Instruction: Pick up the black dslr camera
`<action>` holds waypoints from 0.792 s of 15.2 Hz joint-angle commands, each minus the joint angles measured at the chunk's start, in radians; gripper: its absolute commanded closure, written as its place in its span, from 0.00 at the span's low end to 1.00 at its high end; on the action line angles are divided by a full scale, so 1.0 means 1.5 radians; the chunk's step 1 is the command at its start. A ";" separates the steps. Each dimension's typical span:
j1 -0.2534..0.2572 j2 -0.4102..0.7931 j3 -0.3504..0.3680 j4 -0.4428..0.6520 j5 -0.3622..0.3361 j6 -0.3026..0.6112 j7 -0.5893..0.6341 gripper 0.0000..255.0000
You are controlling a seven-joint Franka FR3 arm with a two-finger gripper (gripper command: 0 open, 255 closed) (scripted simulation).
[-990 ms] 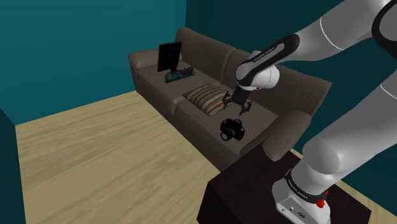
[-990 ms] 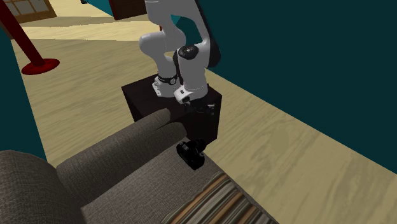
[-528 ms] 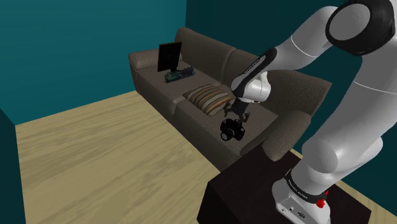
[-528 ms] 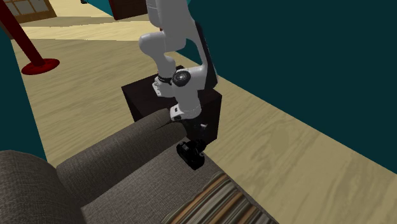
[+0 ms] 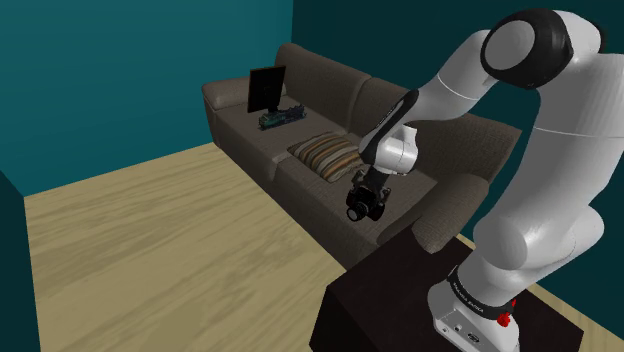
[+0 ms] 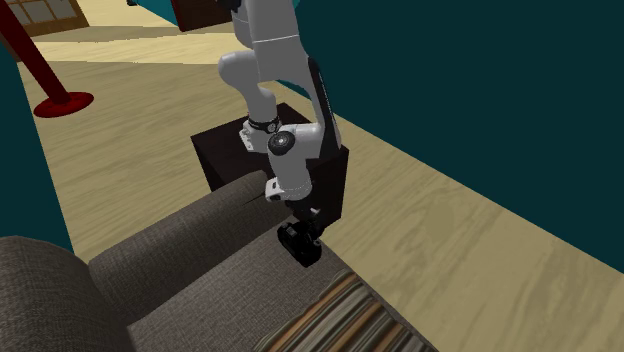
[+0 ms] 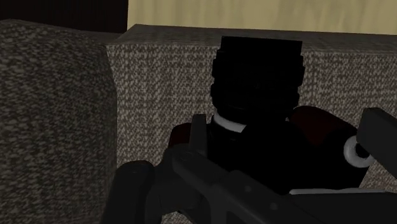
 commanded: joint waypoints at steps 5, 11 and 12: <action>-0.011 0.028 0.014 0.006 0.018 0.022 -0.019 1.00; -0.011 0.027 0.013 0.006 0.017 0.022 -0.019 1.00; -0.011 0.027 0.013 0.006 0.017 0.022 -0.019 1.00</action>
